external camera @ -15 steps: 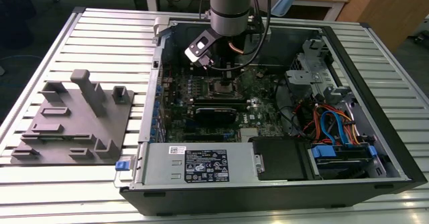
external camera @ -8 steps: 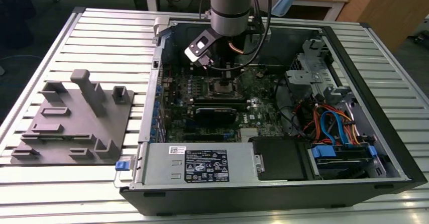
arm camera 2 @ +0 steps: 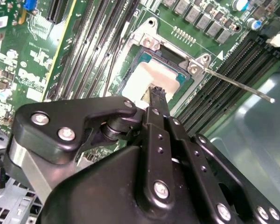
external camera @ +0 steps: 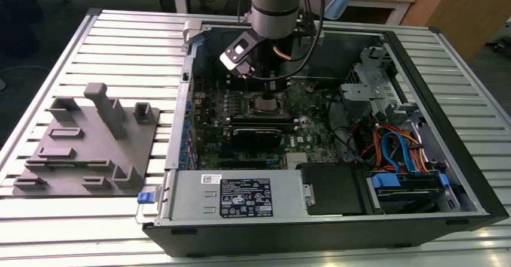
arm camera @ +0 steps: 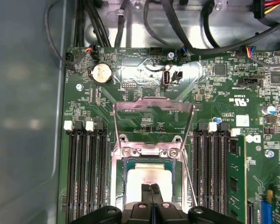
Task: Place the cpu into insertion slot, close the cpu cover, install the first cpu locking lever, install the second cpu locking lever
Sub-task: 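Close the cpu cover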
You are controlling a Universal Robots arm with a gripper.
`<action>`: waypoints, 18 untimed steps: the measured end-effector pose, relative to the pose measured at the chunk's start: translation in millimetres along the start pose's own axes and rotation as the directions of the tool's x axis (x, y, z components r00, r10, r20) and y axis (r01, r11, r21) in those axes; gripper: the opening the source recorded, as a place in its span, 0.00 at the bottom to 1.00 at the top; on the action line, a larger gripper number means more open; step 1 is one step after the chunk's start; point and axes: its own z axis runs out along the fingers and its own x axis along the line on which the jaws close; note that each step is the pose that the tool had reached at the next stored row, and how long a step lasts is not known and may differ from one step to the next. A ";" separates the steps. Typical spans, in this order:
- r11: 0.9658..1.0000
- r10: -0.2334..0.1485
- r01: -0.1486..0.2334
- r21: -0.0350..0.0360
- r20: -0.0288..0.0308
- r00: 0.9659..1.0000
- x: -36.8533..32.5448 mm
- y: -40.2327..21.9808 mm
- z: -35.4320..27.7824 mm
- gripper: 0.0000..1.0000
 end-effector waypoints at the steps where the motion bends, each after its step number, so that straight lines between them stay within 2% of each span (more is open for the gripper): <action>1: 1.000 0.000 0.000 0.000 0.000 1.000 0.0 0.1 -1.7 0.10; 4: 1.000 0.000 0.000 0.001 0.000 1.000 0.1 0.3 -5.1 0.10; 5: 1.000 0.000 0.000 0.004 0.000 1.000 0.2 0.4 -4.9 0.10; 7: 1.000 0.000 0.000 0.016 0.000 1.000 0.1 0.5 -5.0 0.10; 10: 1.000 0.000 0.000 0.026 0.000 1.000 0.1 0.5 -5.7 0.10; 12: 1.000 0.001 -0.001 0.026 0.000 1.000 0.2 0.6 -8.3 0.10; 18: 1.000 0.000 0.000 0.027 0.000 1.000 0.4 1.5 -22.3 0.10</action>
